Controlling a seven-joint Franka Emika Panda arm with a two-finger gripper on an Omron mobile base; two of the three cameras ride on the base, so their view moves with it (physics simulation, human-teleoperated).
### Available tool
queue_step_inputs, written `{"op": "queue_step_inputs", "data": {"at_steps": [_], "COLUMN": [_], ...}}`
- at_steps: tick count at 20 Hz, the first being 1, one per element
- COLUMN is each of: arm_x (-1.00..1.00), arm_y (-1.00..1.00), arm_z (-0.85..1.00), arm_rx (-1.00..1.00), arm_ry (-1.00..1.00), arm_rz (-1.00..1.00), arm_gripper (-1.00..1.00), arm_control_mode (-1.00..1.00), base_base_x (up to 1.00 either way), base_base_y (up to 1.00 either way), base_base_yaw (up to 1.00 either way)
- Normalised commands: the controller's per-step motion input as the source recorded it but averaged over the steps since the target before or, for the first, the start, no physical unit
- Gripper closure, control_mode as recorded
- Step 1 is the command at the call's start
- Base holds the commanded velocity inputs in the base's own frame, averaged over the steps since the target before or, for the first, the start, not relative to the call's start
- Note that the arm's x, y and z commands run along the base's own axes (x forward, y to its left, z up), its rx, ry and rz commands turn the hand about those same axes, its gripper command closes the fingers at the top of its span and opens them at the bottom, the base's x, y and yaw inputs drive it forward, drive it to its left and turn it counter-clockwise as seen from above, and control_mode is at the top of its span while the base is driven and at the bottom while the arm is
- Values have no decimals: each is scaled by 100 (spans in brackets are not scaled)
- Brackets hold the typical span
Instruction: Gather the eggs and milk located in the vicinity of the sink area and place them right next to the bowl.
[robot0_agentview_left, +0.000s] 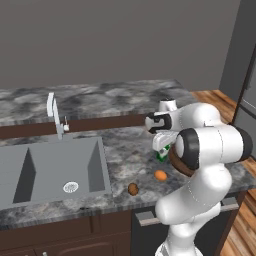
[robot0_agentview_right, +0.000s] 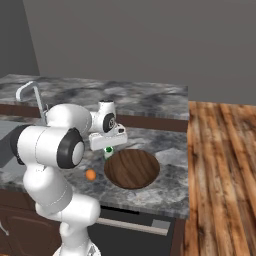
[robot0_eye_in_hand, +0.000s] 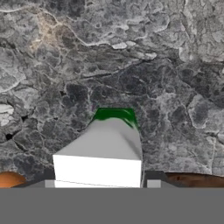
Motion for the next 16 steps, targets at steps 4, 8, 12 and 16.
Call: {"op": "queue_step_inputs", "data": {"at_steps": [4, 8, 12, 16], "arm_x": [0, 0, 0, -11], "arm_y": [0, 10, 19, 21], "arm_z": [0, 2, 31, 47], "arm_rx": [0, 0, -3, -4], "arm_ry": [-1, -1, 0, 0], "arm_rz": [0, 0, 0, 0], "arm_gripper": [-100, -100, -100, -100], "arm_control_mode": [-100, -100, -100, -100], "base_base_x": [0, 0, 0, 0], "base_base_y": [0, 0, 0, 0], "base_base_yaw": [0, 0, 0, 0]}}
